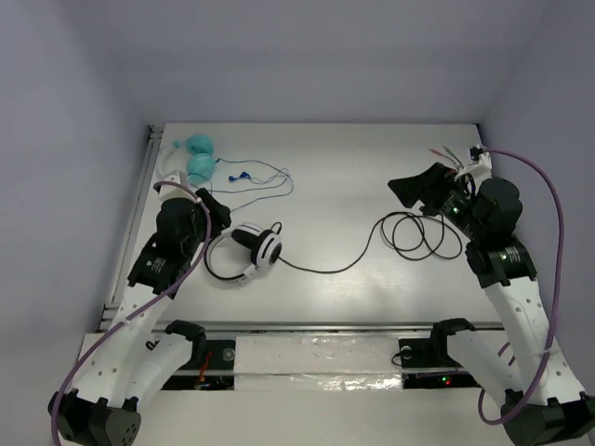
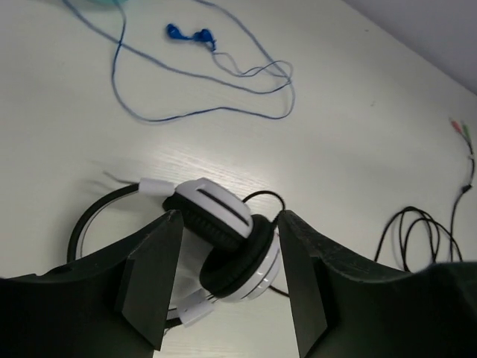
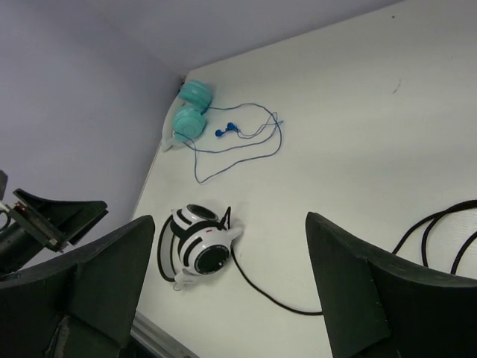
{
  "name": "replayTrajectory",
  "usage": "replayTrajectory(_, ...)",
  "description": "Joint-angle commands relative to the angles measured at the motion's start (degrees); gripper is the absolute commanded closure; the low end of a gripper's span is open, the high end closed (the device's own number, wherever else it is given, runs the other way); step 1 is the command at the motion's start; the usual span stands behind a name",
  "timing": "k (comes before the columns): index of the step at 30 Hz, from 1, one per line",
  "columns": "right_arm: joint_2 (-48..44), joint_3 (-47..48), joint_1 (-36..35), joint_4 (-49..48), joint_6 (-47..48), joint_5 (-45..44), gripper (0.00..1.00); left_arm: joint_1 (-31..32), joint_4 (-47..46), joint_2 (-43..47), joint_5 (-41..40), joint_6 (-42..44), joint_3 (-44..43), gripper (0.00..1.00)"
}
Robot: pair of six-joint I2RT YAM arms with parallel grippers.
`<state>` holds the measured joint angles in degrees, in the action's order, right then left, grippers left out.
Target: Wrap the headphones
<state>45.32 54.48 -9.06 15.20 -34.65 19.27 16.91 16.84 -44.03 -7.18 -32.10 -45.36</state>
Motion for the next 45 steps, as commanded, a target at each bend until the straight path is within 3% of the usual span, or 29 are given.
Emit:
replayTrajectory(1,0.0,0.2,0.0,-1.2,-0.2,3.0,0.11,0.2,5.6,0.6,-4.5,-3.1,1.9,0.48)
replayTrajectory(4,-0.3,-1.8,0.0,-4.4,-0.8,7.3,0.05,1.9,7.8,1.4,-6.0,-4.8,3.2,0.43)
replayTrajectory(7,-0.9,-5.1,0.0,-8.7,-2.4,8.5,0.05,2.5,8.2,0.8,-6.3,-5.5,2.6,0.43)
replayTrajectory(10,-1.2,-6.3,0.0,-8.6,-1.6,7.5,0.16,3.0,8.7,-1.4,-6.3,-5.7,3.1,0.44)
replayTrajectory(11,-1.3,-6.4,0.0,-8.3,-1.3,7.2,0.27,3.6,8.7,-1.8,-6.6,-6.2,3.4,0.52)
replayTrajectory(13,-1.8,-6.5,0.0,-7.4,-0.5,6.8,0.91,3.6,8.9,-3.4,-7.8,-6.7,3.5,0.71)
replayTrajectory(14,-1.9,-6.7,0.0,-7.3,-0.3,6.7,0.92,3.6,8.7,-4.0,-7.9,-6.7,3.7,0.71)
replayTrajectory(15,-2.0,-6.8,0.0,-7.1,-0.3,6.4,1.00,4.2,8.7,-4.6,-8.1,-6.9,3.7,0.83)
replayTrajectory(17,-1.8,-7.5,-0.5,-7.4,-0.2,5.5,1.00,4.9,8.6,-6.8,-9.2,-7.1,4.0,0.96)
replayTrajectory(20,-1.3,-7.9,-1.1,-8.0,-0.4,4.8,0.95,6.5,8.6,-9.8,-11.1,-8.1,4.2,0.94)
replayTrajectory(23,0.0,-7.8,-4.6,-8.6,-0.3,3.6,0.75,8.1,11.1,-12.7,-15.9,-11.6,4.2,0.77)
replayTrajectory(27,3.7,-7.6,-11.8,-10.5,-1.0,-0.2,0.58,8.1,13.6,-13.6,-18.7,-14.8,4.7,0.59)
replayTrajectory(29,5.2,-7.5,-18.2,-11.1,-0.9,-5.1,0.54,8.1,15.8,-14.7,-20.5,-17.9,3.7,0.53)
replayTrajectory(30,6.2,-7.6,-19.3,-12.3,-1.4,-5.7,0.52,8.1,17.3,-14.9,-20.6,-18.7,3.5,0.45)
replayTrajectory(32,7.1,-8.5,-20.6,-13.8,-1.9,-5.3,0.51,8.1,17.9,-16.2,-18.1,-20.2,3.4,0.41)
replayTrajectory(33,7.4,-8.6,-21.5,-14.2,-2.0,-5.4,0.50,8.1,18.8,-16.8,-16.7,-20.3,3.4,0.40)
replayTrajectory(36,8.8,-8.8,-22.1,-14.2,-1.2,-6.1,0.50,5.8,24.0,-21.9,-11.0,-20.5,2.0,0.54)
replayTrajectory(39,8.6,-9.6,-22.1,-14.6,-0.9,-6.7,0.50,2.2,28.7,-23.7,-8.6,-20.9,3.2,0.61)
replayTrajectory(45,8.6,-11.1,-22.1,-17.3,-0.3,-5.3,0.50,-2.5,28.0,-24.2,-7.4,-19.1,3.7,0.51)
